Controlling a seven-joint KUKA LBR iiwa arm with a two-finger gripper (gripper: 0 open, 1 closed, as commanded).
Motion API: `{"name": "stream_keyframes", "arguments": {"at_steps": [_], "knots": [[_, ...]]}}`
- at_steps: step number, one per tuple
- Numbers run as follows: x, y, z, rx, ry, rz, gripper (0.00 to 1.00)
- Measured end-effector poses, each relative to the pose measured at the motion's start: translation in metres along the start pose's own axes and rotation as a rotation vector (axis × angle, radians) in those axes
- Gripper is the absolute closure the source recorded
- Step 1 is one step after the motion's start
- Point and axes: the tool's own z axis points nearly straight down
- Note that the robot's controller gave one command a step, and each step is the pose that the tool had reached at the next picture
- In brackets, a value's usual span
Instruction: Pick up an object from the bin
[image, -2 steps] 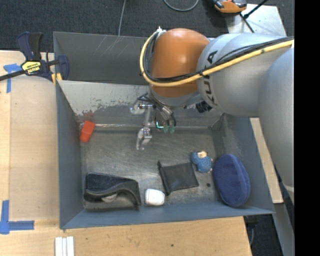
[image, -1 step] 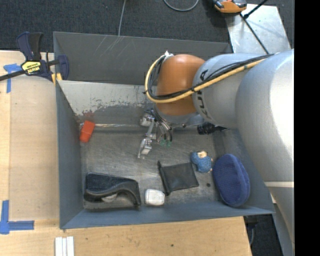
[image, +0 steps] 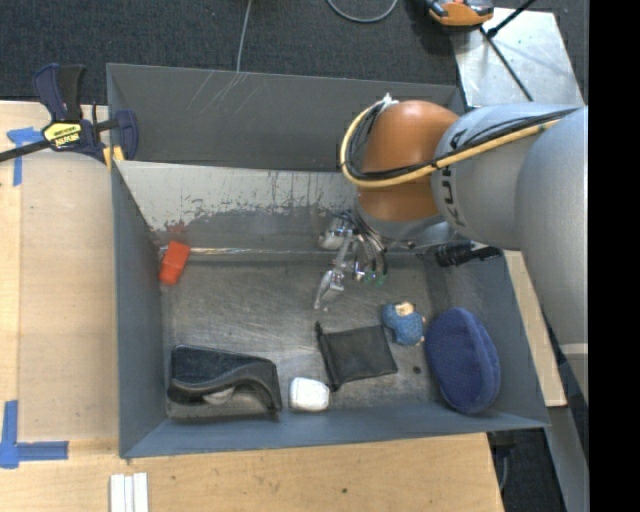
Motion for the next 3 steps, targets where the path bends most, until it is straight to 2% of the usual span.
{"name": "stream_keyframes", "arguments": {"at_steps": [1,2,3], "knots": [[-0.004,-0.019,0.01,-0.017,0.011,0.093,0.0],[0.001,0.028,0.01,0.013,-0.007,-0.321,0.0],[-0.011,-0.044,-0.006,0.003,-0.012,-0.372,0.0]]}}
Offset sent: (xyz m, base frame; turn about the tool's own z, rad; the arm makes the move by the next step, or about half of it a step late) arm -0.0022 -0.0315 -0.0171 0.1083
